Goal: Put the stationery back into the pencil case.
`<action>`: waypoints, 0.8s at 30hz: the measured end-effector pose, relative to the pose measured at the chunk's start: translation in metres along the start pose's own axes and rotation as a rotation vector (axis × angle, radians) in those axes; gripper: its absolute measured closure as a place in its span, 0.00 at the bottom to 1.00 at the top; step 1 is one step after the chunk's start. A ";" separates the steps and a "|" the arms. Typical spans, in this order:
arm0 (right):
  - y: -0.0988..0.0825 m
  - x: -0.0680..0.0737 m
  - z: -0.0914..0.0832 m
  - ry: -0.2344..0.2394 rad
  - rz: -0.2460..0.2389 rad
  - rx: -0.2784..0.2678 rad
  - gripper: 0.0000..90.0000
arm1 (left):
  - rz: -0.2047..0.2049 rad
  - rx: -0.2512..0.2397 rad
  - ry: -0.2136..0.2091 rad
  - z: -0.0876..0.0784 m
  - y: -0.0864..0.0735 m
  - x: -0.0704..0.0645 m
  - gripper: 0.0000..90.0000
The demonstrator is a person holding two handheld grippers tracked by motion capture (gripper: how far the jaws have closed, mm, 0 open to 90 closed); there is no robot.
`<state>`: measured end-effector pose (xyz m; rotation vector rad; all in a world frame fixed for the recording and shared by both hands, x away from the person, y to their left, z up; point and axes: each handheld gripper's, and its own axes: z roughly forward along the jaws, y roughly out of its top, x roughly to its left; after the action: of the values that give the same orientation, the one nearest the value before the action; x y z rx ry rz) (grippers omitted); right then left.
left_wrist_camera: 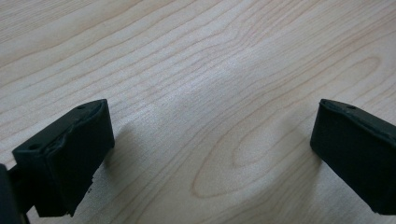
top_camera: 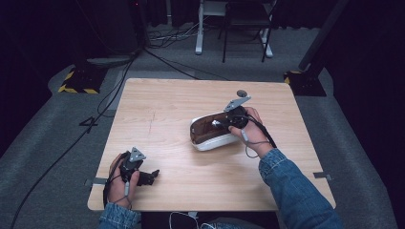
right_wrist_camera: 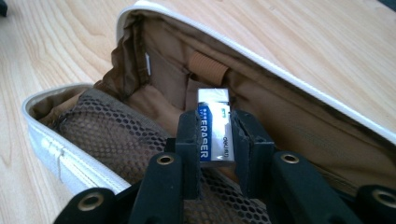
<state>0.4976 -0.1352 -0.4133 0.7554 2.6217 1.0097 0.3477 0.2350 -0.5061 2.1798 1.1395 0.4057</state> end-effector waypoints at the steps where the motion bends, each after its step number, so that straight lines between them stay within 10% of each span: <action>1: 0.000 0.000 0.001 0.000 -0.007 0.007 0.82 | 0.001 0.000 0.001 0.000 0.000 0.000 0.00; 11: -0.002 0.000 0.010 0.005 -0.047 0.060 0.81 | 0.001 0.000 0.000 0.000 0.000 0.000 0.00; 24: -0.003 -0.002 -0.007 -0.042 0.005 -0.014 0.59 | 0.002 0.000 0.001 0.000 0.000 0.000 0.00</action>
<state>0.4959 -0.1418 -0.4101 0.7718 2.5760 1.0017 0.3477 0.2351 -0.5061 2.1815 1.1379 0.4077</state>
